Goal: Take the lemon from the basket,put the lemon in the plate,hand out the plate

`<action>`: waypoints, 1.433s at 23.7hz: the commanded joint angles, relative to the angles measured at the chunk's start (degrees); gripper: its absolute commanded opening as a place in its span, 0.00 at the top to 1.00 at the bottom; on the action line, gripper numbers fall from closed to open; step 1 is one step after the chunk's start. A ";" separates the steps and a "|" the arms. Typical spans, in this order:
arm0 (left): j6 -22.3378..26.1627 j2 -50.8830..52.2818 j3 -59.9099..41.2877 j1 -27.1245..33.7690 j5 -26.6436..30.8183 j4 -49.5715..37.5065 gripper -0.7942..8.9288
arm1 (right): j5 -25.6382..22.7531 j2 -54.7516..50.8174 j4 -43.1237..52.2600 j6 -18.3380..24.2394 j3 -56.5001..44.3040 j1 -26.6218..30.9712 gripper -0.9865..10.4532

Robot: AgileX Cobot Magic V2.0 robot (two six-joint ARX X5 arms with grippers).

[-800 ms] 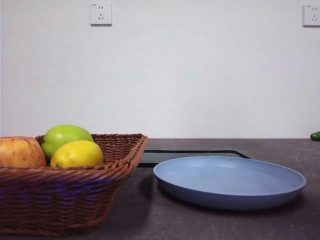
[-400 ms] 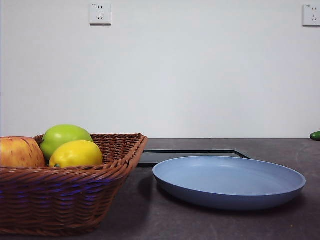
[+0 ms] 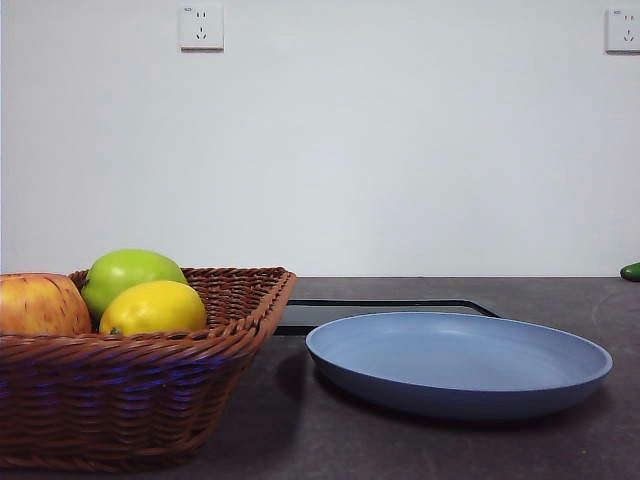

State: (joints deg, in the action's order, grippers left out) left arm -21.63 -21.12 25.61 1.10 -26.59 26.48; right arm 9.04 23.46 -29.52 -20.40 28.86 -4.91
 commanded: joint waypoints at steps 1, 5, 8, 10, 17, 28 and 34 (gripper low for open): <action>5.46 -5.03 4.17 -0.09 -0.96 1.79 0.91 | 0.26 5.38 -2.32 4.15 4.11 -0.04 0.91; 10.25 -11.50 10.08 -0.90 -1.38 5.86 0.91 | 1.99 13.64 -7.93 8.79 9.40 -0.02 0.91; 13.49 -15.91 14.67 -1.75 -2.45 9.31 0.91 | 3.13 19.89 -11.82 12.02 12.59 -0.02 0.91; 15.78 -19.04 18.10 -2.73 -2.29 11.32 0.91 | 3.15 24.85 -13.16 13.42 13.90 -0.02 0.91; 15.85 -21.55 21.53 -4.57 -2.21 11.13 0.91 | 9.09 40.35 -9.53 13.79 14.05 -0.11 0.77; 15.82 -21.55 21.53 -4.57 -2.12 11.06 0.91 | 11.98 58.38 3.13 9.70 14.05 -3.98 0.73; 15.82 -21.55 21.53 -4.57 -2.08 11.06 0.91 | 11.78 62.10 6.93 8.26 14.05 -4.94 0.78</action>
State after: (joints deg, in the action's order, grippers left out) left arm -6.59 -42.30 46.30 -3.25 -28.69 37.89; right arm 20.88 84.73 -23.03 -11.53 42.11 -9.74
